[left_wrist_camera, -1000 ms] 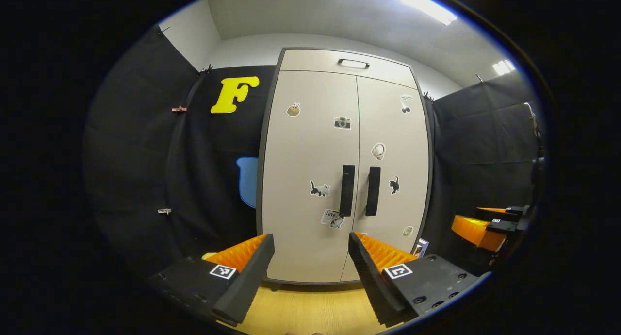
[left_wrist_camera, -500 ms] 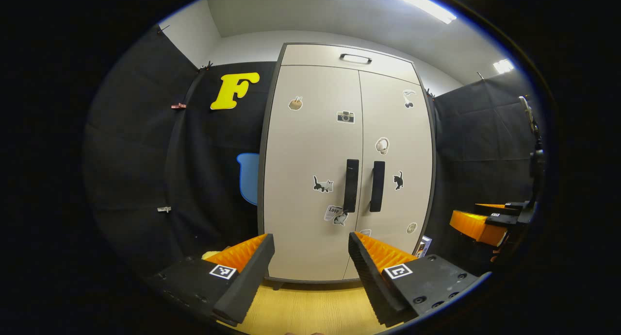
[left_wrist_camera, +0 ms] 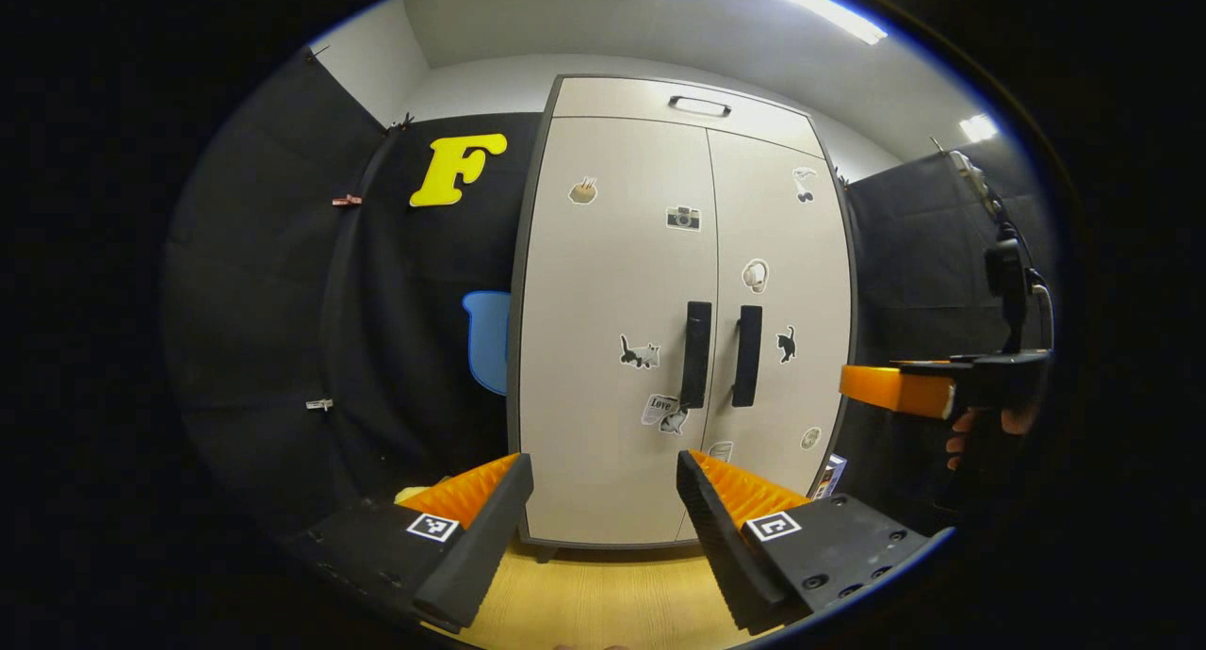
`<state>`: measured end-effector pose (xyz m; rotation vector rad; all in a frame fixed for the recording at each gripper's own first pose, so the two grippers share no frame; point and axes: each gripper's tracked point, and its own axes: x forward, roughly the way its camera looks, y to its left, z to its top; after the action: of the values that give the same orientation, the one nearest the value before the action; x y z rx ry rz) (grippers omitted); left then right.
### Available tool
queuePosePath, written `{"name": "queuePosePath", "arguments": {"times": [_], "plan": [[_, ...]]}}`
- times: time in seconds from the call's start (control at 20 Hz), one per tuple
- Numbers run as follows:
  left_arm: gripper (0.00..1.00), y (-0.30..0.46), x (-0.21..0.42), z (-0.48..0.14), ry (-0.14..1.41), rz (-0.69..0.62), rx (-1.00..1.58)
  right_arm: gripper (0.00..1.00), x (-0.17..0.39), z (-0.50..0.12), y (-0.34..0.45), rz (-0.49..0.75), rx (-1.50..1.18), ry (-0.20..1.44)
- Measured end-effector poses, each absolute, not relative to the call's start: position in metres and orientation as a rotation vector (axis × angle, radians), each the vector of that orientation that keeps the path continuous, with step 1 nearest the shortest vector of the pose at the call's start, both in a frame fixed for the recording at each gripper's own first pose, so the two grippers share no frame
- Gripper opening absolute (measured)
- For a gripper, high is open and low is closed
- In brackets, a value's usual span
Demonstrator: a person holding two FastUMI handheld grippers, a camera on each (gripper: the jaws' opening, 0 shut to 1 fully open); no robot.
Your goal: Open the right door of the double-door shoe cabinet with the right hand, and open the left door with the left hand.
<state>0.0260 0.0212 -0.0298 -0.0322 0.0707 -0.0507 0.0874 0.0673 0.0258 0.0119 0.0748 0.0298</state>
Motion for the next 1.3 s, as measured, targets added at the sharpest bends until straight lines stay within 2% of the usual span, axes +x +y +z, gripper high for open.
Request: {"name": "queuePosePath", "arguments": {"times": [0.2, 0.65, 1.15, 1.25, 1.3], "plan": [[0.95, 0.03, 0.028, -0.036, 0.087, -0.047, -0.027, 0.97, 0.128, 0.037, 0.095, 0.063, 0.014, 0.085], [0.95, 0.062, 0.024, -0.05, 0.125, 0.003, -0.034, 0.97, 0.213, 0.038, 0.105, -0.011, -0.02, 0.098], [0.95, 0.095, 0.017, -0.055, 0.136, 0.046, -0.054, 0.96, 0.251, 0.008, 0.11, -0.062, 0.007, 0.172], [0.95, 0.1, 0.015, -0.056, 0.135, 0.047, -0.054, 0.84, 0.252, 0.007, 0.107, -0.083, 0.013, 0.174], [0.95, 0.101, 0.013, -0.057, 0.135, 0.048, -0.053, 0.69, 0.253, 0.007, 0.107, -0.087, 0.025, 0.177]]}}
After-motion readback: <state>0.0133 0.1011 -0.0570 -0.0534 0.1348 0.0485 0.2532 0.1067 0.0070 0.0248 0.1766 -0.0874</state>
